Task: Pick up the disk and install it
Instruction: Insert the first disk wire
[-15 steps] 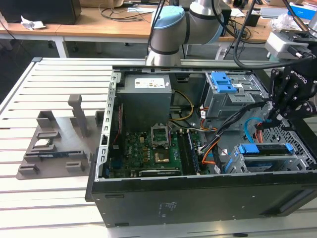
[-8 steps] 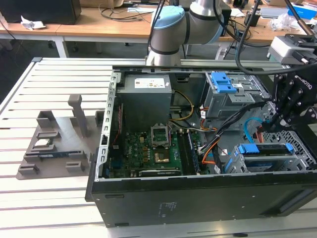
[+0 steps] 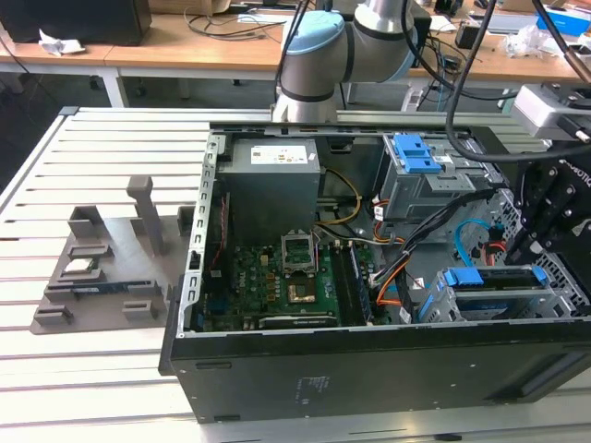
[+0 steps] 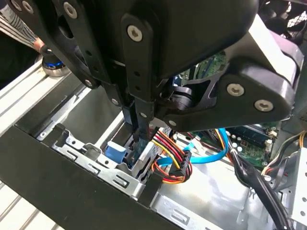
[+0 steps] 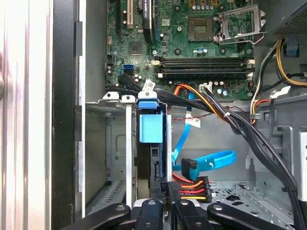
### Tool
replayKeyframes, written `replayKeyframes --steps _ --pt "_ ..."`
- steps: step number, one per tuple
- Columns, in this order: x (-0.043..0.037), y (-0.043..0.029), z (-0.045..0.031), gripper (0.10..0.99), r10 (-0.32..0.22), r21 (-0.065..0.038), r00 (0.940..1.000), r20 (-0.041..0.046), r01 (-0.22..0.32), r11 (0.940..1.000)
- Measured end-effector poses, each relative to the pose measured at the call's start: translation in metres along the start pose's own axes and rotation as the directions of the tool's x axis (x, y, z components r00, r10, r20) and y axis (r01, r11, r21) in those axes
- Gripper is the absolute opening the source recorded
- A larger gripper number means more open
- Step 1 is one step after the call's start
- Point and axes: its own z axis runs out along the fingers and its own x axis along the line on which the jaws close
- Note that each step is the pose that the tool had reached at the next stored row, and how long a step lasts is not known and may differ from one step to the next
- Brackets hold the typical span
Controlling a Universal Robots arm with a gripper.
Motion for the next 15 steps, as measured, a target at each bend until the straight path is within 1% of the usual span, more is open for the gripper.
replayKeyframes --steps 7,12,15 --pt "0.0044 -0.0020 0.0043 0.169 0.000 0.000 1.0000 -0.0002 0.000 1.0000" --pt "0.0046 -0.0025 0.0067 0.169 0.000 0.000 1.0000 -0.0003 0.000 1.0000" --pt "0.0044 -0.0025 0.0069 0.169 0.001 0.000 1.0000 -0.0002 -0.001 1.0000"
